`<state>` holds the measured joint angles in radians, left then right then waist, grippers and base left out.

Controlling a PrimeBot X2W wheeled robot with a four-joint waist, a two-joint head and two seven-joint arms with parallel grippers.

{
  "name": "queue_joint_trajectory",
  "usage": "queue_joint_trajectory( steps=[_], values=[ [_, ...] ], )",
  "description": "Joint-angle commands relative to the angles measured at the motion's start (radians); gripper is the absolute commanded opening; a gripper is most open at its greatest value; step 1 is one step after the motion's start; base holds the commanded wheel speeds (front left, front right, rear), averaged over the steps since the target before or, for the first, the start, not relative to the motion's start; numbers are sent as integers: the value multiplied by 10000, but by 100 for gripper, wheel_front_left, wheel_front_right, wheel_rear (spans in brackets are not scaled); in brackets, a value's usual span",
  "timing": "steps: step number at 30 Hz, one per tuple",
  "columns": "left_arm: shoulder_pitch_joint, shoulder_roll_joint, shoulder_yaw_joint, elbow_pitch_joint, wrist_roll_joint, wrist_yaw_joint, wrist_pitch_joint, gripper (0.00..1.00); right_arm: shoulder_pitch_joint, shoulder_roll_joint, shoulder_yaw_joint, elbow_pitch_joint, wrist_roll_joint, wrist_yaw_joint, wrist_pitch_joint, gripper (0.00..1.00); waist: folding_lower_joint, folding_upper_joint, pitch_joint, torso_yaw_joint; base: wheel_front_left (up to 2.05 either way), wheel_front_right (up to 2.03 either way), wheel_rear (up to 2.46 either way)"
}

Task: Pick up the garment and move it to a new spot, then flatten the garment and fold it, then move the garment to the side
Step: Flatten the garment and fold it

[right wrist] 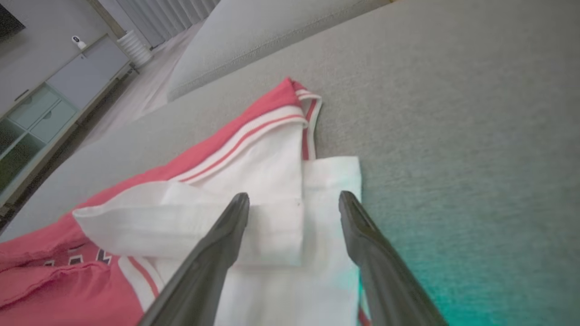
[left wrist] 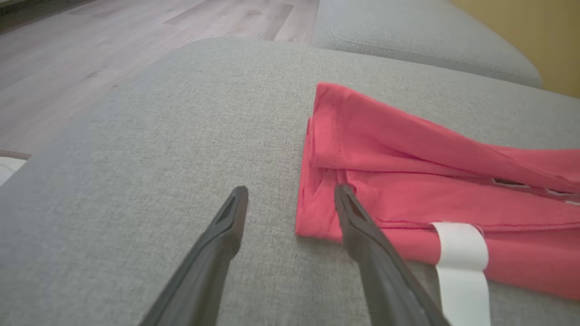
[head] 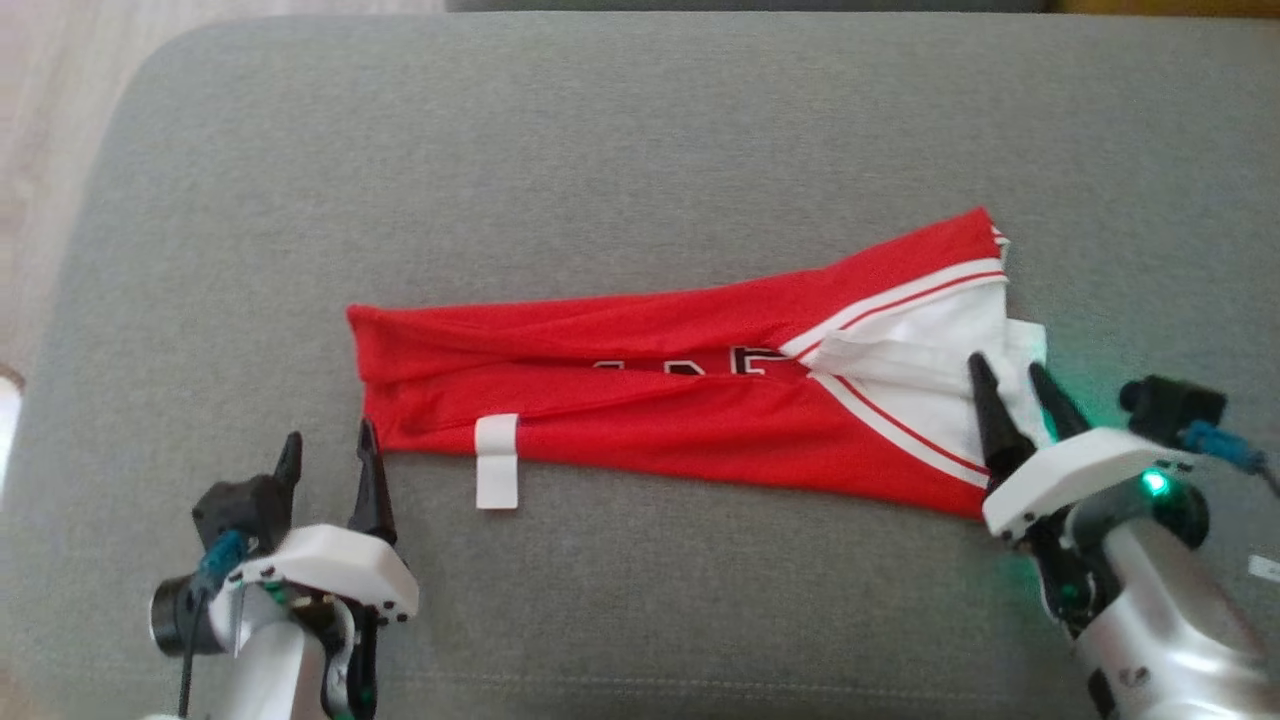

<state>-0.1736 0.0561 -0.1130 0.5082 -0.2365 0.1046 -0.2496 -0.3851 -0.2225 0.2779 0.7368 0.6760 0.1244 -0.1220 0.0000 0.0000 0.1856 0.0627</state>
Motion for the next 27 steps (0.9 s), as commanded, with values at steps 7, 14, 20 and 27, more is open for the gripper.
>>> queue_joint_trajectory(
  steps=[7,14,20,27],
  values=[
    [85,-39,335,-690,37,-141,-122,100,-464,395,-25,1004,-834,63,257,47,0,0,44,545,0,0,0],
    [131,-55,323,-810,-9,-193,-122,100,-538,744,-46,1694,-917,63,497,0,0,0,91,589,0,0,0],
    [81,-57,186,-848,-109,-210,-122,100,-693,737,-253,1558,-665,63,-155,0,0,0,34,327,0,0,0],
    [15,-57,-232,-784,-244,-265,-122,100,-952,121,-1015,1112,-389,63,-1066,0,0,0,-214,-154,0,0,0]
  ],
)
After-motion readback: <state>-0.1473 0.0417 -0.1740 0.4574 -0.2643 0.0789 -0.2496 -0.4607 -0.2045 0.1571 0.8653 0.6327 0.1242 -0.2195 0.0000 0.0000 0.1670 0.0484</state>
